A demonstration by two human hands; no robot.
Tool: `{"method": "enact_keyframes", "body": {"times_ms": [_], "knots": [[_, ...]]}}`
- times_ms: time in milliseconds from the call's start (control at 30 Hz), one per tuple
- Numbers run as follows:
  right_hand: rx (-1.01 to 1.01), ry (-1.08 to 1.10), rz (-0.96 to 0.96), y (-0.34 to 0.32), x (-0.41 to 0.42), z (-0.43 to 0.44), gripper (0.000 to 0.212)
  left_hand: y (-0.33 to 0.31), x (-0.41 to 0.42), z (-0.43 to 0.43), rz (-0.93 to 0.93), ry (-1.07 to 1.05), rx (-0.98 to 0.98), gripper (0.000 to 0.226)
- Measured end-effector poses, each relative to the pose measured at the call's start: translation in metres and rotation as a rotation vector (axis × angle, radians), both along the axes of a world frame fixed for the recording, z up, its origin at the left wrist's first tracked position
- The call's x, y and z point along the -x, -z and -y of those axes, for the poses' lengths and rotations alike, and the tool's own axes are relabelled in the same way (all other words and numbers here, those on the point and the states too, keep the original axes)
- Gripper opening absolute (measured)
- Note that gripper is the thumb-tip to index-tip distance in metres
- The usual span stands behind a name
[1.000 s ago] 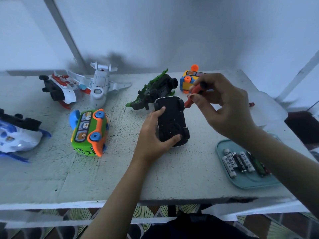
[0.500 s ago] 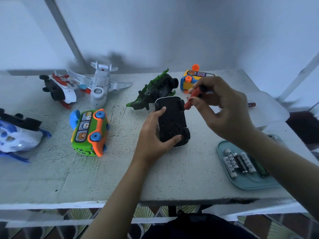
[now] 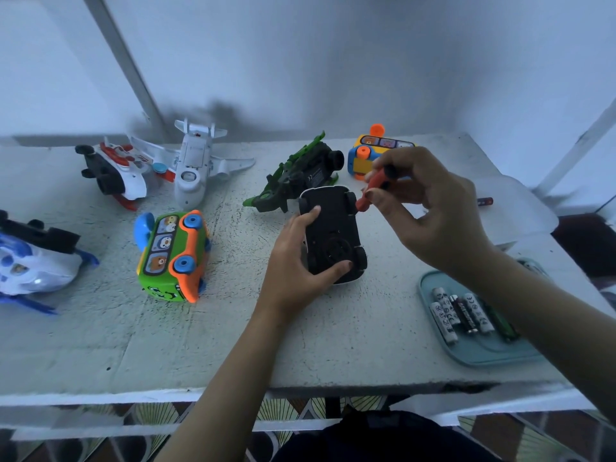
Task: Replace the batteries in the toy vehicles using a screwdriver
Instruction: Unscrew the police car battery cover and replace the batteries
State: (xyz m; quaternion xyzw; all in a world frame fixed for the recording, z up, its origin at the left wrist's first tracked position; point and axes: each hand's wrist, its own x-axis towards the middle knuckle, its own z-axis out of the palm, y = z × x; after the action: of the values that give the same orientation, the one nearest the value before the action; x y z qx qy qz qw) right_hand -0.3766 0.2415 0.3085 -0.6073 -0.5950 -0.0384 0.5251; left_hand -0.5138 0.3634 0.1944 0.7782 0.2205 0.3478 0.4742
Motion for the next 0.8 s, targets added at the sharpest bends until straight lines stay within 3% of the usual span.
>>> {"method": "enact_keyframes", "body": {"times_ms": [233, 533, 800], "knots": [[-0.022, 0.029, 0.084, 0.003, -0.003, -0.001, 0.026, 0.000, 0.000, 0.000, -0.005, -0.005, -0.008, 0.082], [-0.020, 0.024, 0.017, 0.010, -0.002, 0.002, 0.020, 0.000, 0.000, 0.000, -0.008, -0.009, -0.012, 0.083], [-0.055, 0.102, 0.101, 0.009, -0.006, -0.003, 0.032, -0.001, 0.001, 0.001, -0.002, -0.006, -0.002, 0.082]]}}
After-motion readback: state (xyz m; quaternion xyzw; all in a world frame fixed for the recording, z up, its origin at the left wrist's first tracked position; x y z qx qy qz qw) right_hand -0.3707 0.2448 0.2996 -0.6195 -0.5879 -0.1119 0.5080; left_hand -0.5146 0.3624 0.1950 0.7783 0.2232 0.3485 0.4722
